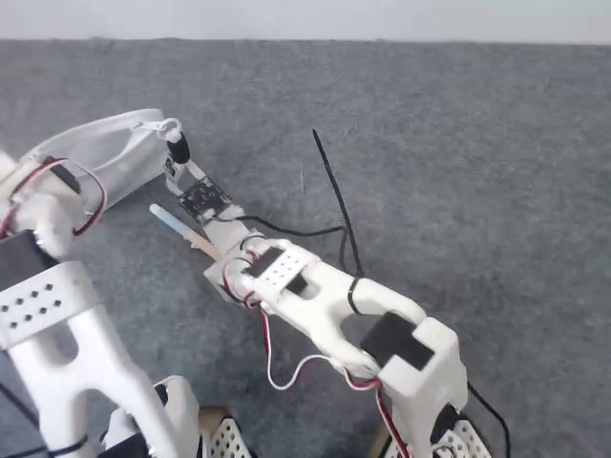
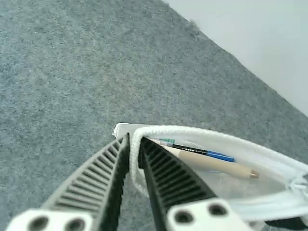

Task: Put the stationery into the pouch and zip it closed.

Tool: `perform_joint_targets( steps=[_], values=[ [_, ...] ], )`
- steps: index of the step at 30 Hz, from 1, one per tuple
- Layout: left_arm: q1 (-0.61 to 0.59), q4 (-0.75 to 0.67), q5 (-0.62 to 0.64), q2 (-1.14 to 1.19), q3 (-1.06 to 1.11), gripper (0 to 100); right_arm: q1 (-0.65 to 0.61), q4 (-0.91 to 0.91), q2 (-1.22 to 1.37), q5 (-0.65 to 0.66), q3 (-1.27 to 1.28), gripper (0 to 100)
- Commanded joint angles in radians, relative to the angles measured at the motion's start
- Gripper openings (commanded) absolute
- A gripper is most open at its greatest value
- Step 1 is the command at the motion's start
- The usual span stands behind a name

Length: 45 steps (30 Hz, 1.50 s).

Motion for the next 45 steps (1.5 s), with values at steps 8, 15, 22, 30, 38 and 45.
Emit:
perform_joint_targets(
  steps=[8,15,22,30,38,45],
  values=[
    [-0.003,-0.034,0.014,-0.008,-0.031,1,0.024,0.162,0.010,0.006,-0.126,1.3],
    [-0.003,-0.032,0.014,-0.008,-0.031,1,0.093,0.226,-0.038,0.083,-0.123,0.6],
    [-0.003,-0.034,0.012,-0.008,-0.031,1,0.205,0.489,-0.251,0.261,-0.121,0.6],
    [0.000,-0.034,0.012,-0.008,-0.031,1,0.332,0.762,-0.323,0.407,-0.098,0.9],
    [0.002,-0.034,0.012,-0.008,-0.030,1,0.343,0.949,-0.326,0.404,-0.175,19.1],
    [0.002,-0.034,0.011,-0.008,-0.030,1,0.259,0.892,-0.325,0.249,-0.192,16.7]
  ],
)
